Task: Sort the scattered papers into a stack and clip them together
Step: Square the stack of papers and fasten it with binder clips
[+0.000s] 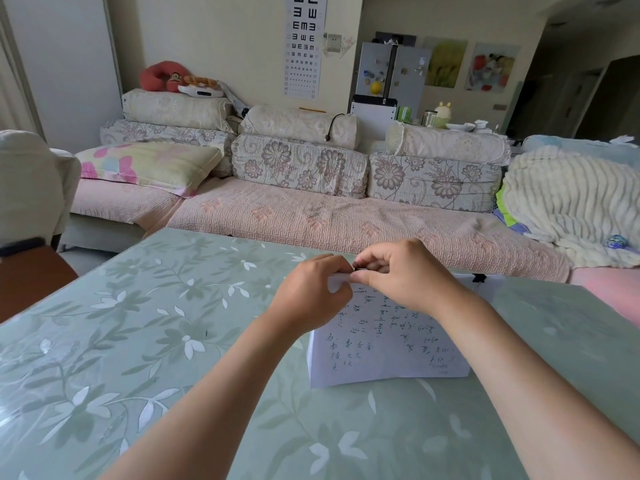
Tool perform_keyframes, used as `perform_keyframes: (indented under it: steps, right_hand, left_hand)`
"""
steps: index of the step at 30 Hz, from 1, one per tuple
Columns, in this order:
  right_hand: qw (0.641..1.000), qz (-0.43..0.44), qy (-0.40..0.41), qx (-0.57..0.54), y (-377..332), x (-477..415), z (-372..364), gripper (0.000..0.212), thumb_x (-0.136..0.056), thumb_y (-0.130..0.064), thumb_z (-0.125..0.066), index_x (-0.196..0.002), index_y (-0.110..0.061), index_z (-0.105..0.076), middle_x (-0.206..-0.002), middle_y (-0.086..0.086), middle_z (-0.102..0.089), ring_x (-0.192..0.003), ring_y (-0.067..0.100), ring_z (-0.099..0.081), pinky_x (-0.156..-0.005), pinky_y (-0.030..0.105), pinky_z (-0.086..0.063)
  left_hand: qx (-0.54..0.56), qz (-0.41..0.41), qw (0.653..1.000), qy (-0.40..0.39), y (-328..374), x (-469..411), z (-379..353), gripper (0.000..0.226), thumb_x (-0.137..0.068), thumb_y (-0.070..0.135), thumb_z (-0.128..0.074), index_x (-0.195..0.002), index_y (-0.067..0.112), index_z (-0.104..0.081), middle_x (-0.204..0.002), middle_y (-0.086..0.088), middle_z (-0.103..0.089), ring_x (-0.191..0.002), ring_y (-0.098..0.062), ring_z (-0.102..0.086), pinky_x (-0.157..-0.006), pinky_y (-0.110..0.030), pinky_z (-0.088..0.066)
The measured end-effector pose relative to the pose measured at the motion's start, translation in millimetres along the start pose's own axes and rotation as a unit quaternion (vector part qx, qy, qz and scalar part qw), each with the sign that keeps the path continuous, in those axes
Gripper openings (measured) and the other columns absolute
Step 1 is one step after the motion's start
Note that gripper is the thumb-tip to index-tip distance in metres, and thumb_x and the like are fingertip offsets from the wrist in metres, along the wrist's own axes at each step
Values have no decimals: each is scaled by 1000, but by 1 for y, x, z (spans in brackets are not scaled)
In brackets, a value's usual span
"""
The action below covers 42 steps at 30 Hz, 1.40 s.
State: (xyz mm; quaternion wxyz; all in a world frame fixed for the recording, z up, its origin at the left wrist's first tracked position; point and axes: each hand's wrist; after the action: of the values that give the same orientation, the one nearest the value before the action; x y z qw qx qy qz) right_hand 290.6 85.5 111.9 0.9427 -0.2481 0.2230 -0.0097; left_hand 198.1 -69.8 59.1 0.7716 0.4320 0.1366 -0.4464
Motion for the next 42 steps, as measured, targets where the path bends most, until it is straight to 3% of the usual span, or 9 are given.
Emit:
perform_keyframes:
  steps: [3,7,11,17,23,32,38,40,42]
  right_hand:
    - [1000,13,-9,12,1,1,1,22,-74,-32,-86,-93,-24,-79,-76,-10,-73,-70,2,-68,-73,24,-57]
    - [997,27,60,-41,3,1,-6,9,-85,-28,-77,-84,-19,-80,-62,-4,-69,-47,2,-45,-51,21,-38]
    - [986,-9,120,-118,3,1,-12,7,-87,-17,-75,-90,-16,-82,-82,-16,-74,-67,-11,-66,-71,16,-48]
    - [987,-13,111,-115,5,0,-19,9,-87,-14,-75,-88,-20,-82,-85,-14,-77,-83,0,-73,-80,28,-59]
    - [986,-15,107,-124,7,-2,-20,9,-86,-16,-76,-86,-22,-82,-82,-10,-78,-83,8,-74,-81,41,-59]
    - [989,-16,93,-115,15,-2,-25,14,-88,-22,-75,-85,-36,-78,-83,10,-77,-89,29,-73,-78,43,-58]
    - [995,-30,19,-95,19,-4,-15,9,-89,-29,-73,-93,-32,-80,-89,-10,-78,-89,10,-72,-86,30,-56]
    - [995,-37,25,-95,19,-4,-13,9,-88,-29,-74,-94,-31,-80,-89,-15,-77,-85,10,-73,-81,28,-57]
    - [993,-40,58,-95,19,-2,-16,8,-88,-29,-74,-93,-29,-81,-85,-8,-78,-70,13,-73,-69,30,-58]
  left_hand:
    - [5,1,1000,-5,0,0,1,8,-79,20,-64,-86,22,-66,-82,12,-61,-78,-9,-56,-69,-38,-50]
    - [-4,3,1000,-6,-1,-1,1,11,-78,17,-61,-87,21,-65,-81,14,-58,-77,-10,-55,-69,-38,-50]
    - [0,20,1000,-8,-1,-1,1,12,-79,18,-60,-89,22,-66,-83,14,-61,-79,-7,-55,-72,-34,-50]
    - [4,37,999,-8,-3,-1,1,14,-78,25,-60,-90,26,-66,-82,13,-62,-78,-9,-56,-70,-36,-51]
    - [-2,44,999,-10,-2,0,3,17,-77,28,-61,-93,27,-69,-83,10,-67,-75,-11,-60,-68,-37,-53]
    - [28,55,998,-4,-5,1,9,10,-80,24,-62,-88,29,-67,-79,17,-67,-74,-5,-60,-69,-30,-51]
    - [8,43,999,-6,-6,1,10,9,-87,26,-60,-92,26,-67,-87,14,-68,-82,-7,-60,-75,-31,-51]
    - [-7,36,999,0,-4,1,6,10,-89,26,-57,-94,25,-66,-91,12,-68,-85,-9,-60,-76,-34,-51]
    - [-19,36,999,5,-4,2,3,11,-89,26,-56,-94,25,-65,-93,9,-68,-87,-12,-61,-75,-37,-52]
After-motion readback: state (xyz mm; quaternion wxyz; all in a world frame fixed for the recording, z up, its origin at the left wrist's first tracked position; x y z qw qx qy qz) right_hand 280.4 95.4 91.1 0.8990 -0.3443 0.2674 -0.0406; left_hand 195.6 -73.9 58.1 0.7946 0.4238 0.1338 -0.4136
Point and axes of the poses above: each hand's wrist, its own x-axis away from the middle knuckle, its own z-axis out of the back of the hand, y = z × x
